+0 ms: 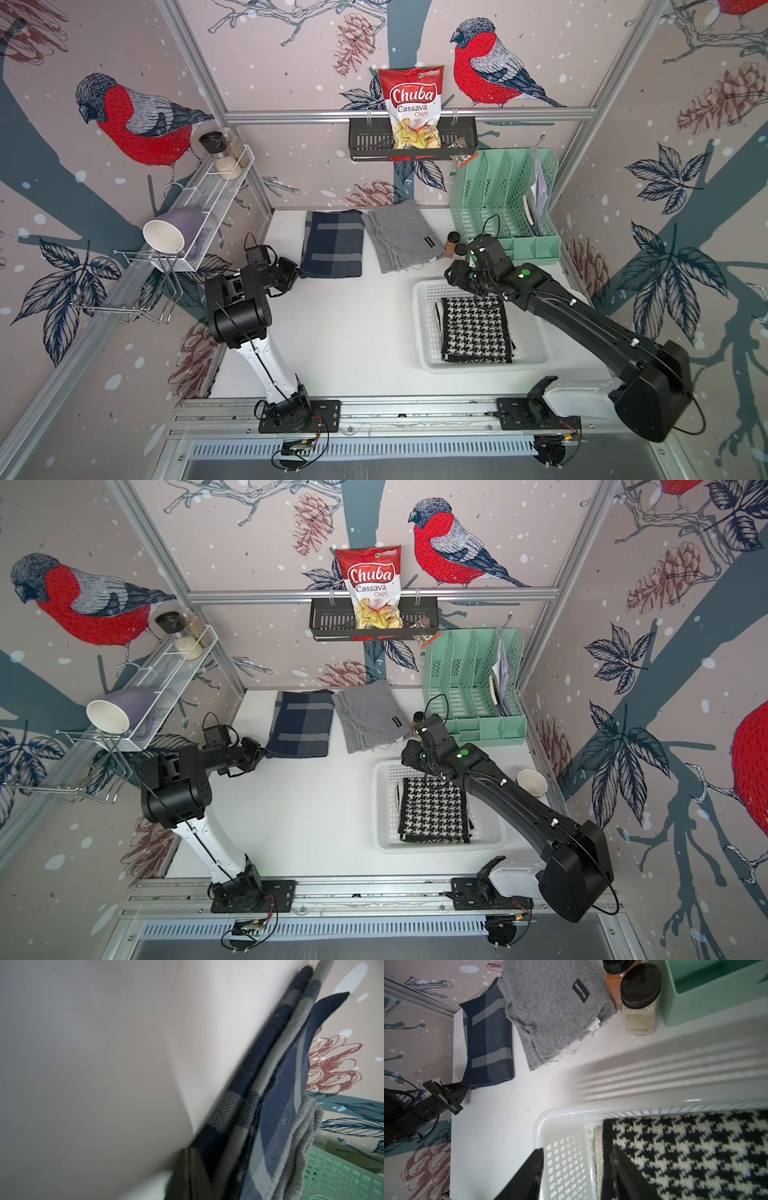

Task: Put the folded scarf in the basket
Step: Move the scarf to the center of the board.

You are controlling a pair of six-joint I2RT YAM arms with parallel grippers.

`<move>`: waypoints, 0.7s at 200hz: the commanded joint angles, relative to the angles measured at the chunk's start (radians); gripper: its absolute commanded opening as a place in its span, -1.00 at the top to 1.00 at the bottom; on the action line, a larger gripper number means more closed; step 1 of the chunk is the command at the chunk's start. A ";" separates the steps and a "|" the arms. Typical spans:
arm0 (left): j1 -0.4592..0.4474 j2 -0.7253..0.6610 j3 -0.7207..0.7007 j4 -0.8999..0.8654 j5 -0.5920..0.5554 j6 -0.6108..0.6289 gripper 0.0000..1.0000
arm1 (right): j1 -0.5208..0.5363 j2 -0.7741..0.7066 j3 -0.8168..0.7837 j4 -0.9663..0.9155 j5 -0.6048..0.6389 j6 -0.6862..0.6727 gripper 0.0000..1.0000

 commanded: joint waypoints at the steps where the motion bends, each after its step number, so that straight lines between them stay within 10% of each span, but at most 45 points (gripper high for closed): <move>1: 0.002 -0.047 -0.059 -0.084 -0.067 -0.030 1.00 | 0.005 0.005 0.011 0.024 -0.011 0.001 -0.17; 140: -0.213 -0.671 -0.570 -0.172 -0.307 -0.399 1.00 | 0.160 0.133 0.136 -0.029 -0.010 -0.009 -0.18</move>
